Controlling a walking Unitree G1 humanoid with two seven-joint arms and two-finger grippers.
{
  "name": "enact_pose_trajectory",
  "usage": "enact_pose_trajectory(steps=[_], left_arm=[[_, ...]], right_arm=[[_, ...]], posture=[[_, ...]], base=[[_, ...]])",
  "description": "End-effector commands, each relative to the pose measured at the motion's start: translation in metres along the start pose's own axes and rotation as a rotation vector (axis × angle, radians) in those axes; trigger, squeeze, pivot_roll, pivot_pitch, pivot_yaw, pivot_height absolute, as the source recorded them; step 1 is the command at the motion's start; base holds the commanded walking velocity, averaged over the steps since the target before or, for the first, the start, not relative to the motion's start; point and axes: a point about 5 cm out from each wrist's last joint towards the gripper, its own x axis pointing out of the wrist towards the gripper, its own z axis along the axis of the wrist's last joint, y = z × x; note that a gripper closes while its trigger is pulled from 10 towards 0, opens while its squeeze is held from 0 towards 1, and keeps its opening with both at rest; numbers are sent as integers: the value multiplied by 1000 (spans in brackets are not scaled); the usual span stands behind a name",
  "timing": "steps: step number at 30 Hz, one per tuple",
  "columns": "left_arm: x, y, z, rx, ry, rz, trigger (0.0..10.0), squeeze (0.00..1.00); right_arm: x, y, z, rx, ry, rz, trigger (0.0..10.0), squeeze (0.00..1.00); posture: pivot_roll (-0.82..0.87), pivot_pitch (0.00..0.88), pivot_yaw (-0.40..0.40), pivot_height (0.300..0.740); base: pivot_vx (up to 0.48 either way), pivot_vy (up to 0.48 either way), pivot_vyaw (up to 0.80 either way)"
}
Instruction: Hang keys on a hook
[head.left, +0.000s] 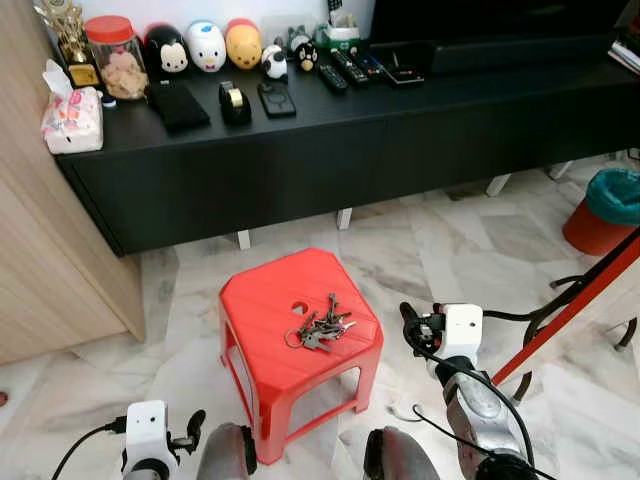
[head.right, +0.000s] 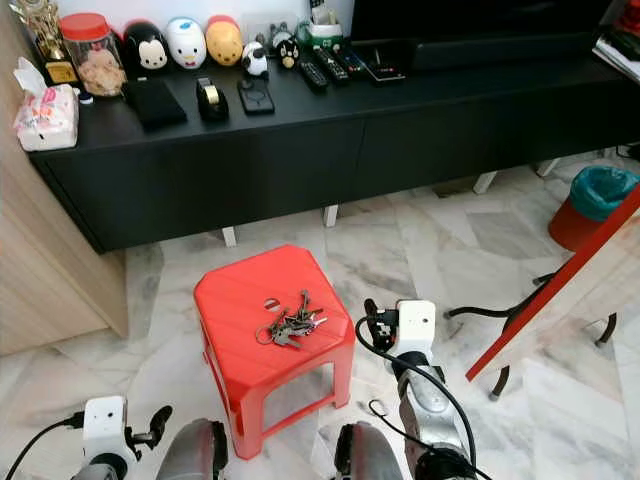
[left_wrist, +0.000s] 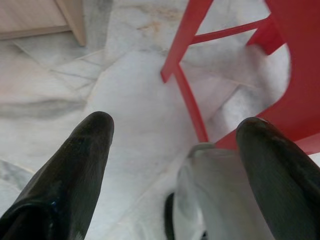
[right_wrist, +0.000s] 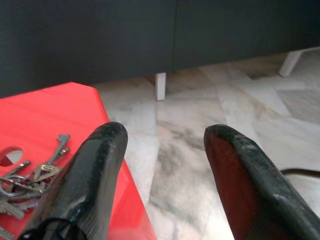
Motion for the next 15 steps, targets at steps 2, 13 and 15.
enact_pose_trajectory(steps=[2, 13, 15], left_arm=[[-2, -1, -8, -5, 29, -5, 10000, 0], [3, -9, -3, 3, 31, -39, 10000, 0], [3, -10, -4, 8, 33, -45, 10000, 0]], right_arm=[[-2, 0, -3, 14, 13, -12, 10000, 0], [0, 0, 0, 22, 17, -12, 10000, 0], [0, 0, 0, 21, 20, -12, 10000, 0]], posture=[[117, 132, -107, 620], [95, 120, -94, 620], [98, 116, -91, 620]], base=[[0, 480, 0], [0, 421, 0], [0, 197, 0]])
